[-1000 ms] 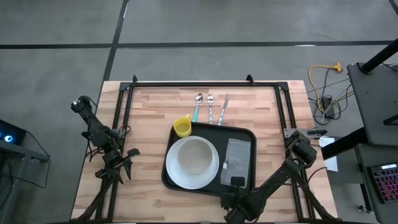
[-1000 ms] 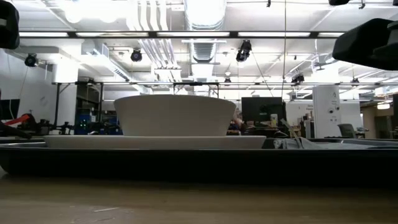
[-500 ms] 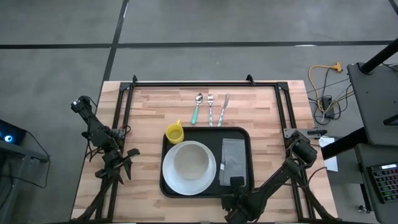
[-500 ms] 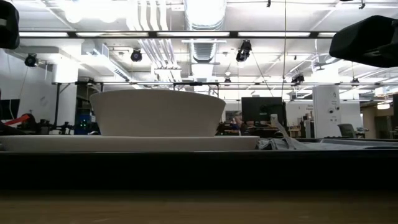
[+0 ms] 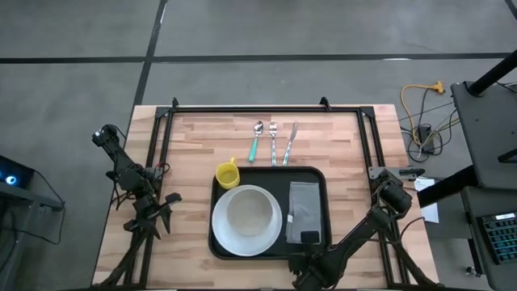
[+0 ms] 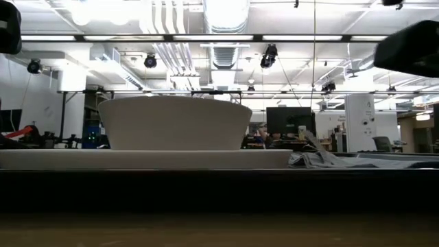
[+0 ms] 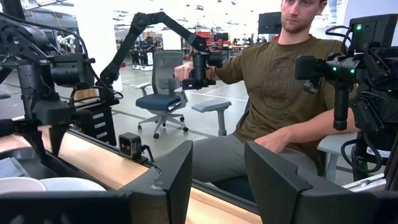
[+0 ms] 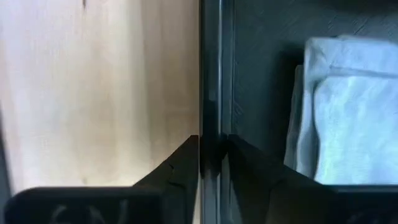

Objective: Set up tray
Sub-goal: Adjust the black serving tray, then put the blue patterned fork on the gray napkin

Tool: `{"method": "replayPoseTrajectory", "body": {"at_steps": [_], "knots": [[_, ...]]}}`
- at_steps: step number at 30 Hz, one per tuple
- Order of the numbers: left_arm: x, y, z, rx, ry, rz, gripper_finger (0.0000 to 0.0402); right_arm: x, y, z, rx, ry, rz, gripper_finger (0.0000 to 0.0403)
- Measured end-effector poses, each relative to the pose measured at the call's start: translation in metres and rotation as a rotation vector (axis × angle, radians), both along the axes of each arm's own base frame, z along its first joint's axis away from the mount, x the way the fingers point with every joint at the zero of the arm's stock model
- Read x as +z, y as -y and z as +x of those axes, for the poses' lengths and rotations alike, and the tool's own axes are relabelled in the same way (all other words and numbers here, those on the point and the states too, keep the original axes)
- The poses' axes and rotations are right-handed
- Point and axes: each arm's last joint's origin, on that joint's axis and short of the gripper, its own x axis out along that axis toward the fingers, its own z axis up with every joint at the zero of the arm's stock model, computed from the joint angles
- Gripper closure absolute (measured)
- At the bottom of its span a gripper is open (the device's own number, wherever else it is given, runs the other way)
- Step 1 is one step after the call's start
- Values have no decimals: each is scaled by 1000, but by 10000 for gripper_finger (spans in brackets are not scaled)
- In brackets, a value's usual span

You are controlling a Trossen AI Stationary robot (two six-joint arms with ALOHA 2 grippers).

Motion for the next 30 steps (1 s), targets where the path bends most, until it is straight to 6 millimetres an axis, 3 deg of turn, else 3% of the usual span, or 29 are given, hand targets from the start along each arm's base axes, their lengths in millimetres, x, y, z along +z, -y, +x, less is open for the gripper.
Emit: {"method": "replayPoseTrajectory", "body": {"at_steps": [6,11,21,25,30], "knots": [[0,0,0,1,0,0,269,4,1,0,-23,-9,24,244],[0,0,0,0,0,0,269,16,5,1,-57,18,49,209],[0,0,0,0,0,0,269,68,18,-3,-189,135,165,198],[0,0,0,0,0,0,269,82,27,-2,-242,243,113,198],[0,0,0,0,1,-1,269,101,63,11,-610,361,113,197]]}}
